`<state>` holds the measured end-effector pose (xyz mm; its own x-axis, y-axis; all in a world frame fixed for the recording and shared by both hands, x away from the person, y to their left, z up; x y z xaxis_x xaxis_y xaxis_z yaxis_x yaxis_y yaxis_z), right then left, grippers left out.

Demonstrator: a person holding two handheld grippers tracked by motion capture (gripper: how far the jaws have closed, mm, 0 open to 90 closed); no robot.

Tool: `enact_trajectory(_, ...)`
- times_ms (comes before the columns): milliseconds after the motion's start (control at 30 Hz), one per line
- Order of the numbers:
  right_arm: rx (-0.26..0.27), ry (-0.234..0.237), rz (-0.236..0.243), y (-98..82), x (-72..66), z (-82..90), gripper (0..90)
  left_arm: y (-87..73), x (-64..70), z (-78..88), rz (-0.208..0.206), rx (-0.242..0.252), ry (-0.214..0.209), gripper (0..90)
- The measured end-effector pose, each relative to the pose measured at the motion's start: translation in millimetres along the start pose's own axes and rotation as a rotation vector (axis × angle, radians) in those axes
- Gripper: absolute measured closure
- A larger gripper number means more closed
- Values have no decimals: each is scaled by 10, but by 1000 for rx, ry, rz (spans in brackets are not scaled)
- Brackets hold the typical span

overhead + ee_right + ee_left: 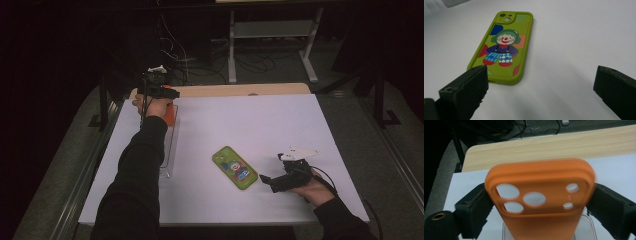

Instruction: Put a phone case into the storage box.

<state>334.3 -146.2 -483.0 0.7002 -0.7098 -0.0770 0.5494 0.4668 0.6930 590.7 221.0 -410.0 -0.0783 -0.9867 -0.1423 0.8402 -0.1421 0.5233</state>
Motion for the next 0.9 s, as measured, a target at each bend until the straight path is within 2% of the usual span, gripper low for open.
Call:
enact_trajectory(300, -5, 2, 6, -6, -10, -8, 0, -2, -24, 6, 7, -1, -13, 18)
enact_trajectory(367, -6, 3, 8, -7, -13, -9, 0, 0, -43, 24, -3, 5, -8, 9)
enact_trajectory(467, 0, 2, 12, 0, -8, -5, 0, 18, -48, 103, -17, 31, -28, 9)
enact_trajectory(767, -2, -4, 8, -2, -13, -7, 0, -10, -31, 400, -73, 61, -118, 9)
enact_trajectory(900, -5, -5, 5, -5, -8, -5, 0, -70, 37, 568, -114, 88, -194, 9)
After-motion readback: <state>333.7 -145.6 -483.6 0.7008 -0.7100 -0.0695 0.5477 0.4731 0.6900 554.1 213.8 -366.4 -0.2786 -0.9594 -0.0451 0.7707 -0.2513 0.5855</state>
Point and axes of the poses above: each handheld gripper's, and its own axes: z roughly backward along the jaws, y roughly out of its top, x roughly to its right, the point moved 8 cm from there along -z, roughly forward along the jaws, and after that the axes turned 9 degrees about -x, right-handed, at the moved point
